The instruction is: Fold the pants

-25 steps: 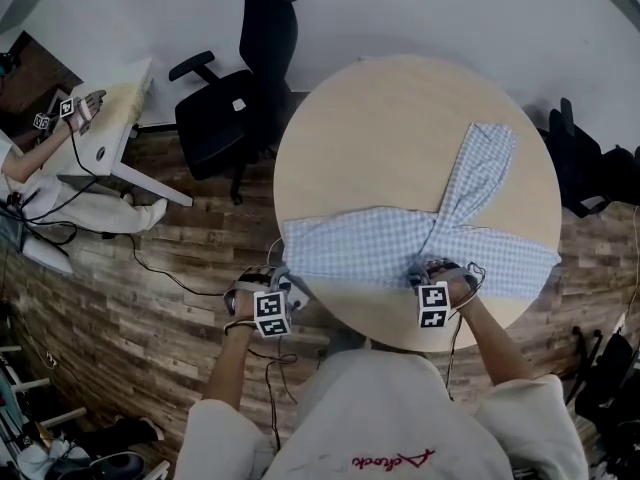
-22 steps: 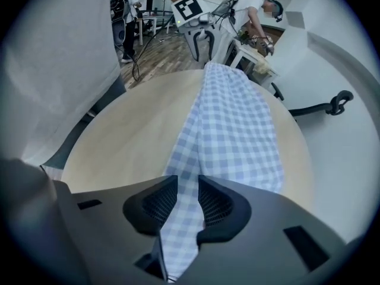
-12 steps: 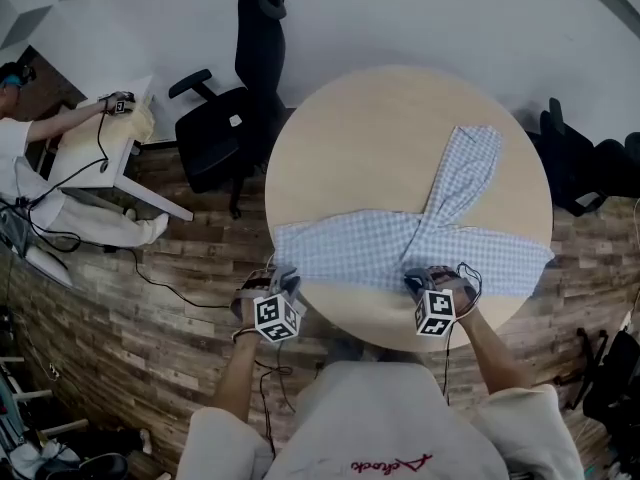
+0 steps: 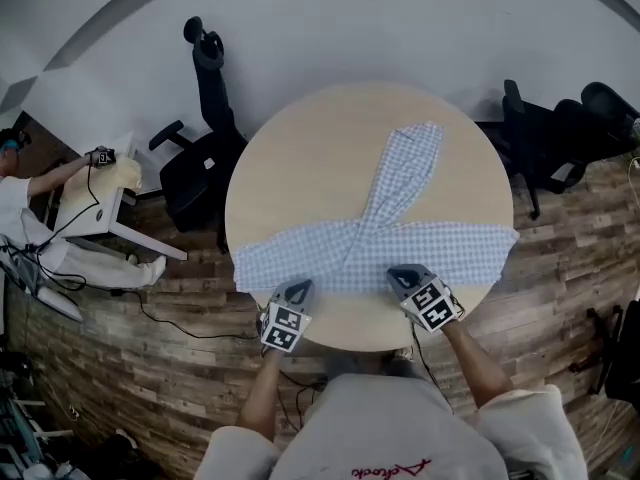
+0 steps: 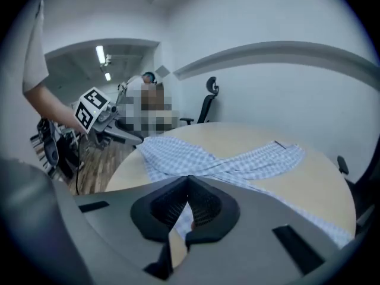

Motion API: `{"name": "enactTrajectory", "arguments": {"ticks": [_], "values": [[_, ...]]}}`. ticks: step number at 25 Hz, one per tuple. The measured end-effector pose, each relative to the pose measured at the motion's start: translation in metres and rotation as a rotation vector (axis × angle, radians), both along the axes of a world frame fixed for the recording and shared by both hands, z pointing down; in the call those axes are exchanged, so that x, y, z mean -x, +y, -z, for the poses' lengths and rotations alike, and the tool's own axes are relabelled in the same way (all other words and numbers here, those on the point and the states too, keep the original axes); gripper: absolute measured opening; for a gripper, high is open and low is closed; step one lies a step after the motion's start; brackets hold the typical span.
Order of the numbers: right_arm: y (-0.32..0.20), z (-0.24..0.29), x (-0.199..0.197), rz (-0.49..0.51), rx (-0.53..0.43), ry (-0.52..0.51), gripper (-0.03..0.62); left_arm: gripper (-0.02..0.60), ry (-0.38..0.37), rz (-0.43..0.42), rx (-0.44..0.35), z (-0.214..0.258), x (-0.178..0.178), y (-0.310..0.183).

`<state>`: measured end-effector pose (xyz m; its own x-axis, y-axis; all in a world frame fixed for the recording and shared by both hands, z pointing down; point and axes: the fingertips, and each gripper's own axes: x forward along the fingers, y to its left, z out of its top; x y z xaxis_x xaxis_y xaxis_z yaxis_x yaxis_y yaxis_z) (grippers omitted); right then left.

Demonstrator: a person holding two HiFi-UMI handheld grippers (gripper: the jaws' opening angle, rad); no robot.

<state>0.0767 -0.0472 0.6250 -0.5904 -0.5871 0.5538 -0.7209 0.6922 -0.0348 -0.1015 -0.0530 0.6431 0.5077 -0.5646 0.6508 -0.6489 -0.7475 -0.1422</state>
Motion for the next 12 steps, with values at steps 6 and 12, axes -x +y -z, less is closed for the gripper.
{"name": "enactTrajectory", "arguments": {"ticks": [6, 12], "values": [[0.009, 0.034, -0.075, -0.187, 0.044, -0.316, 0.028, 0.032, 0.285, 0.137, 0.010, 0.040, -0.076, 0.000], [0.012, 0.055, -0.154, -0.360, 0.062, -0.580, 0.028, 0.032, 0.311, 0.151, 0.020, 0.045, -0.124, 0.011]]}}
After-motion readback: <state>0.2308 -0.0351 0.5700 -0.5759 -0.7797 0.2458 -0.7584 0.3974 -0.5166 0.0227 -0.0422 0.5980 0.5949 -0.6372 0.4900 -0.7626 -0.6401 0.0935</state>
